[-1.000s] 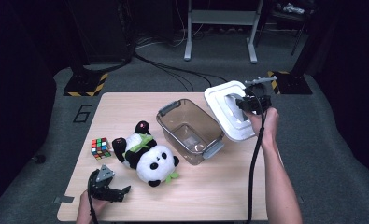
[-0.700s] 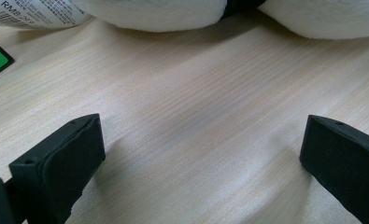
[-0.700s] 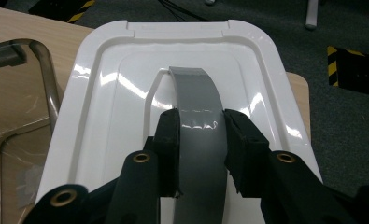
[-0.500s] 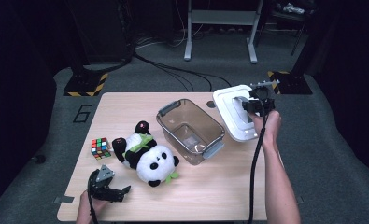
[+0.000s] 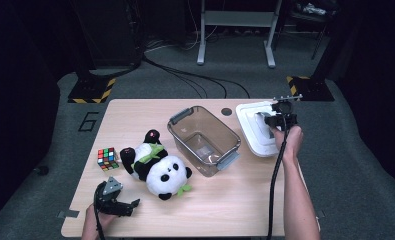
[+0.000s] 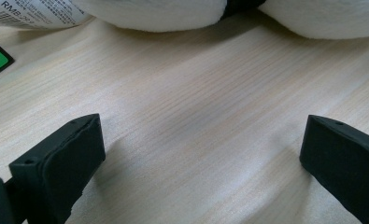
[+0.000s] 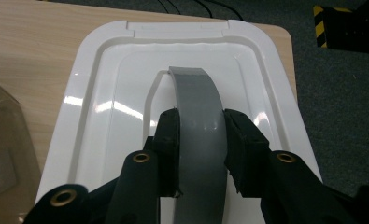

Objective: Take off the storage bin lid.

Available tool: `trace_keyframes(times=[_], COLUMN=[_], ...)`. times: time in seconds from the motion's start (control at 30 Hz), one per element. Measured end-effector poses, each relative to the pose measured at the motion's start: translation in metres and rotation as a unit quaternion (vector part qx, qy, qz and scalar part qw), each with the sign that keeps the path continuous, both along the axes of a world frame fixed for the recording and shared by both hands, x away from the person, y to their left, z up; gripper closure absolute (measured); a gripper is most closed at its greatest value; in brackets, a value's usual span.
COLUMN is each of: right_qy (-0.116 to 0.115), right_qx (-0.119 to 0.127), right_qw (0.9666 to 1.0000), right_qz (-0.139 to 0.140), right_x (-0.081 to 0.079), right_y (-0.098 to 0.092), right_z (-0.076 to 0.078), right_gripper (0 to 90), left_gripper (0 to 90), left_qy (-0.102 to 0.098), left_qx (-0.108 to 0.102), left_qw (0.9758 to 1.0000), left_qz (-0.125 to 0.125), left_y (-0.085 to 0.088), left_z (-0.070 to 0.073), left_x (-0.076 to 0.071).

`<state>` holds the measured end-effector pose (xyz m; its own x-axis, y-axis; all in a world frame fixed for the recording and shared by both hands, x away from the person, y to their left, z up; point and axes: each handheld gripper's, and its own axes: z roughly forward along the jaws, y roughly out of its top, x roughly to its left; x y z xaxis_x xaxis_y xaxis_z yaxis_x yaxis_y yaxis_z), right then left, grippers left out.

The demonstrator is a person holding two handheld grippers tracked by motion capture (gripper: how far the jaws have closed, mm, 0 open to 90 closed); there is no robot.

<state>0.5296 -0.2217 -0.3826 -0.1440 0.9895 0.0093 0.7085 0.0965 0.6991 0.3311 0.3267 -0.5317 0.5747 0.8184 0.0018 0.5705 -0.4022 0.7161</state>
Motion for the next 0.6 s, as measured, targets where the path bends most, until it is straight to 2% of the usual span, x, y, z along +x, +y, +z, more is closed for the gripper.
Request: trace_keyframes(times=[0.23,0.53,0.6], right_qy=[0.021,0.029,0.03], right_qx=[0.006,0.018,0.02], right_qw=[0.9995,0.9984,0.9978], right_qz=[-0.024,-0.044,-0.056], right_x=[0.004,0.005,0.004], right_y=[-0.007,-0.016,-0.018], right_z=[-0.026,-0.05,-0.055], right_gripper=[67.0,67.0,67.0], left_gripper=[0.0,0.0,0.0], left_qy=[0.0,0.0,0.0], left_qx=[0.0,0.0,0.0], left_qw=[1.0,1.0,1.0], left_qz=[0.0,0.0,0.0], left_y=[0.0,0.0,0.0], left_z=[0.0,0.0,0.0], left_x=[0.0,0.0,0.0])
